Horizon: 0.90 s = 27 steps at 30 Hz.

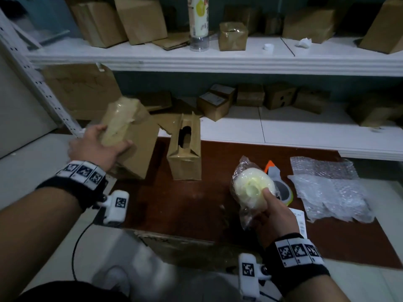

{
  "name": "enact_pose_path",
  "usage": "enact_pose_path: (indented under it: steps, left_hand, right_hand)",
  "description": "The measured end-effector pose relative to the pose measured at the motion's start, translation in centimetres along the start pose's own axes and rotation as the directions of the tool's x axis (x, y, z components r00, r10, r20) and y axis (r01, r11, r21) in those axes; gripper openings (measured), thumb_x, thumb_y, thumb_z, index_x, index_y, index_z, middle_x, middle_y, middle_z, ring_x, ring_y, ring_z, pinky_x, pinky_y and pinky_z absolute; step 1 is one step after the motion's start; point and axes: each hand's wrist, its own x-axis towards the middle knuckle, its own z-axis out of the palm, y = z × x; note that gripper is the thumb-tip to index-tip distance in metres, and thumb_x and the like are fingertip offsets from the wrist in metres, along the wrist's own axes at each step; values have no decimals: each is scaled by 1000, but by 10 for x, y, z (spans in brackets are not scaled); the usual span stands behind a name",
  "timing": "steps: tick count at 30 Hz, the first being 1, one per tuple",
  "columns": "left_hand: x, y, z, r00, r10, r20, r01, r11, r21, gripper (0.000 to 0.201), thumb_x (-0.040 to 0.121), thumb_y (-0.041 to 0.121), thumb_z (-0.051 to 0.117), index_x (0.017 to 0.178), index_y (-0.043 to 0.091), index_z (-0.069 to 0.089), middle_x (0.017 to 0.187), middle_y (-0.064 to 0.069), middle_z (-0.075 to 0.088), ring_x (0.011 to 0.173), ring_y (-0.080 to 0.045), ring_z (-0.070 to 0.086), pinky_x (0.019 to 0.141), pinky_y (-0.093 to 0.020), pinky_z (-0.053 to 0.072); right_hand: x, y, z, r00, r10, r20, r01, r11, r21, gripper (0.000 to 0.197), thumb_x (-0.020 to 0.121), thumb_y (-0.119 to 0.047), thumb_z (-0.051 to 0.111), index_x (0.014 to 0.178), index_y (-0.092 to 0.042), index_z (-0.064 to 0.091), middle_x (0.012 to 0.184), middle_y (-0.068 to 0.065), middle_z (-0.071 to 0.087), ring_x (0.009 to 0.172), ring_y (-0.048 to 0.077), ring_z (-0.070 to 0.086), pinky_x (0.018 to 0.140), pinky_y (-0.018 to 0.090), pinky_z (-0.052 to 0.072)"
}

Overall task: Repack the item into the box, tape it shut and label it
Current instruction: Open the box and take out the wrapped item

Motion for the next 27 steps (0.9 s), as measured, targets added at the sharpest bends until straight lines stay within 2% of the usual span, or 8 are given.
enact_pose_path:
  steps: [5,10,15,18,20,22,25,27]
  left_hand:
    - [16,17,54,981,-124,149,77,955,286,91,60,81,68,138,44,40,152,-22,31,136,-48,32,108,-60,34]
    - [17,29,93,979,-150,137,96,935,341,94,66,77,69,144,36,34,152,-30,21,139,-50,22,110,-61,27]
    - [24,35,97,983,-109,146,65,959,275,79,84,81,36,146,32,35,152,-23,23,140,-46,22,111,-62,22]
    - [9,36,89,994,103,-29,-93,966,242,77,88,74,39,143,21,44,155,-17,24,142,-43,21,115,-60,17]
    - [-13,37,82,935,333,-122,-306,931,201,67,90,61,52,139,15,48,156,-18,25,142,-43,22,115,-59,17]
    - [-40,38,77,859,507,-73,-486,852,193,66,88,55,61,139,15,47,155,-16,27,142,-41,24,114,-59,21]
    - [-68,35,79,775,627,71,-626,750,215,71,84,54,66,141,20,45,155,-10,29,143,-33,26,115,-56,25]
    - [-77,32,84,745,652,142,-667,716,208,72,82,53,67,142,21,44,156,-7,31,144,-29,27,117,-53,26]
  right_hand:
    - [11,2,0,998,61,3,-61,996,61,15,97,-32,60,98,-16,60,87,4,65,72,22,63,60,37,52]
    - [19,3,-6,997,76,-5,-76,997,22,15,96,-28,61,90,-15,62,85,8,67,70,24,66,59,38,54]
    - [25,5,-7,996,81,-37,-82,996,-24,21,95,-36,62,102,-16,66,110,23,66,91,37,70,72,46,58]
    - [24,7,1,993,105,-47,-106,994,-24,23,94,-33,65,103,-12,65,108,22,67,93,39,71,73,47,59]
    - [22,8,8,991,132,-31,-131,991,23,21,95,-28,64,100,-8,64,98,21,71,89,38,72,80,53,58]
    - [20,12,16,985,174,2,-174,981,91,16,98,-22,59,102,-8,64,104,19,72,93,35,72,78,52,58]
    - [19,20,21,978,206,-11,-203,971,129,18,101,-16,53,115,-6,57,119,20,63,106,38,64,71,48,57]
    - [16,21,21,975,219,-17,-217,973,83,10,101,-14,52,103,-6,58,115,20,61,109,38,61,72,48,55]
